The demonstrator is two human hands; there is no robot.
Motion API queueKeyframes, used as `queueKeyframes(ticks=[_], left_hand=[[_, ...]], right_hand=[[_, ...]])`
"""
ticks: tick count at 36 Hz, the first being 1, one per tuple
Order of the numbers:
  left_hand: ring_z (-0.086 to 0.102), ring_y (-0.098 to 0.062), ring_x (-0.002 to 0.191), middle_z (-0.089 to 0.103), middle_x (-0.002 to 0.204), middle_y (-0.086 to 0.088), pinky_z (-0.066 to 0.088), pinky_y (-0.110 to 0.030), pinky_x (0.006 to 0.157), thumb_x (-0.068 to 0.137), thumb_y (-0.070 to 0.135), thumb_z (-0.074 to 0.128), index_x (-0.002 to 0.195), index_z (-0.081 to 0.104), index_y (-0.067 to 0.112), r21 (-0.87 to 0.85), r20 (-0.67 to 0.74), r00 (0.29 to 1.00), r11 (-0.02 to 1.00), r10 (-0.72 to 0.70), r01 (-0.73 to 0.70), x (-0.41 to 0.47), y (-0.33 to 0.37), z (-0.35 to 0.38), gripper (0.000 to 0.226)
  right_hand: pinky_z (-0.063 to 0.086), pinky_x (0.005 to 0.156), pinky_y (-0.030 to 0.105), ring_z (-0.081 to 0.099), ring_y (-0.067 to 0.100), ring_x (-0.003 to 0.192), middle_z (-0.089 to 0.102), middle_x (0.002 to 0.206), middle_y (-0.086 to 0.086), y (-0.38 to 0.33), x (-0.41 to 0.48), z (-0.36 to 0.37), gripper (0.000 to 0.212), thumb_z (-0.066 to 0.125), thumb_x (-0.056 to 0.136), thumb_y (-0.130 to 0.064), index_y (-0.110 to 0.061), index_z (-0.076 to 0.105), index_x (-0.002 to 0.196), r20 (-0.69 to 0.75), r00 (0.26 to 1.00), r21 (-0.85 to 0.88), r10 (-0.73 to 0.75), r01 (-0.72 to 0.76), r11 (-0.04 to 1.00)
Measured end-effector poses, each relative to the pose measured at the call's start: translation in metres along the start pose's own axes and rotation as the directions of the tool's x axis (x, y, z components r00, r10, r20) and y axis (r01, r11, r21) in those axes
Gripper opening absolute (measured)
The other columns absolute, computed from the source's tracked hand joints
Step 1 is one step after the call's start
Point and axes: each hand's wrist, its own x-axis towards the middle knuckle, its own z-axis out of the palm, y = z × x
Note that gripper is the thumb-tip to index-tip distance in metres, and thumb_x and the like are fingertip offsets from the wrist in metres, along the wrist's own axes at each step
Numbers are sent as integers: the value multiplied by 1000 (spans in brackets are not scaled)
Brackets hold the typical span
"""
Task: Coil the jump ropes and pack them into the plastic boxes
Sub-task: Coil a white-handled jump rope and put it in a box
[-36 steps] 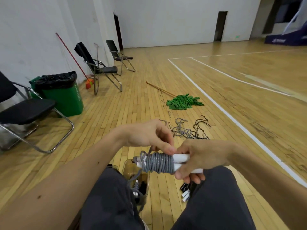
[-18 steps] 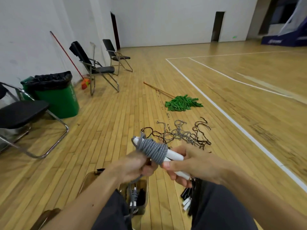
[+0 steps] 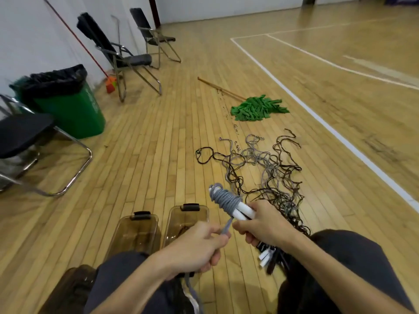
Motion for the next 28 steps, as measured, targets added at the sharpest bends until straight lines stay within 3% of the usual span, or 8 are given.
queueKeyframes(ticks=[5, 7, 10, 14, 17, 21, 25, 28], left_hand=[[45, -11, 57, 53, 64, 3, 37, -30, 58, 102, 35, 48, 91, 66, 11, 466, -64, 993, 883, 97, -56, 3, 3, -12, 32], [49, -6, 57, 59, 68, 1, 37, -21, 54, 101, 37, 52, 91, 68, 12, 559, -59, 992, 827, 110, -59, 2, 11, -17, 31], [55, -13, 66, 66, 78, -4, 37, -26, 59, 97, 40, 59, 86, 68, 15, 676, -43, 992, 735, 121, -60, 6, 25, -19, 29], [51, -8, 70, 59, 74, 7, 35, -27, 59, 98, 42, 57, 88, 68, 21, 776, -95, 975, 629, 200, -54, 15, 44, -18, 25], [58, -10, 77, 64, 82, 8, 43, -27, 64, 98, 44, 56, 99, 72, 22, 828, -103, 961, 557, 258, -61, 22, 57, -13, 27], [61, -11, 80, 68, 86, 7, 54, -33, 73, 95, 49, 59, 103, 74, 25, 852, -35, 949, 506, 314, -136, 25, 73, -7, 29], [56, -1, 74, 60, 78, 17, 42, -18, 62, 93, 49, 61, 104, 75, 25, 856, 84, 941, 460, 327, -236, 28, 85, 0, 30], [59, 2, 77, 63, 79, 19, 53, -25, 73, 87, 51, 67, 99, 77, 22, 813, 149, 945, 508, 290, -284, 31, 88, 3, 33]], right_hand=[[46, 46, 23, 58, 10, 47, 68, 74, 5, 25, 13, 14, 14, 74, 89, -15, -9, 61, 92, 53, 994, -111, 90, -84, 990], [44, 45, 21, 57, 8, 46, 66, 77, 6, 27, 16, 18, 14, 74, 90, -17, -12, 60, 90, 71, 993, -144, 97, -86, 986], [42, 42, 20, 55, 8, 45, 67, 77, 6, 29, 19, 16, 13, 72, 91, -18, -12, 60, 91, 90, 989, -143, 113, -100, 985], [42, 41, 22, 53, 9, 41, 67, 68, 5, 27, 19, 3, 12, 70, 92, -14, -8, 60, 92, 82, 989, -68, 119, -114, 991], [44, 44, 26, 54, 12, 44, 68, 68, 7, 30, 14, -7, 14, 71, 91, -13, -4, 62, 98, 125, 983, -34, 134, -131, 991], [43, 42, 24, 52, 13, 40, 66, 62, 5, 30, 5, -15, 10, 72, 88, -8, -4, 63, 90, 182, 972, -54, 146, -139, 989], [41, 39, 22, 48, 13, 38, 63, 58, 4, 28, -11, -21, 9, 71, 86, -6, -1, 64, 85, 305, 937, -91, 169, -147, 985], [40, 39, 22, 46, 14, 39, 61, 56, 3, 25, -22, -24, 9, 70, 86, -4, -2, 62, 84, 417, 891, -116, 178, -142, 983]])
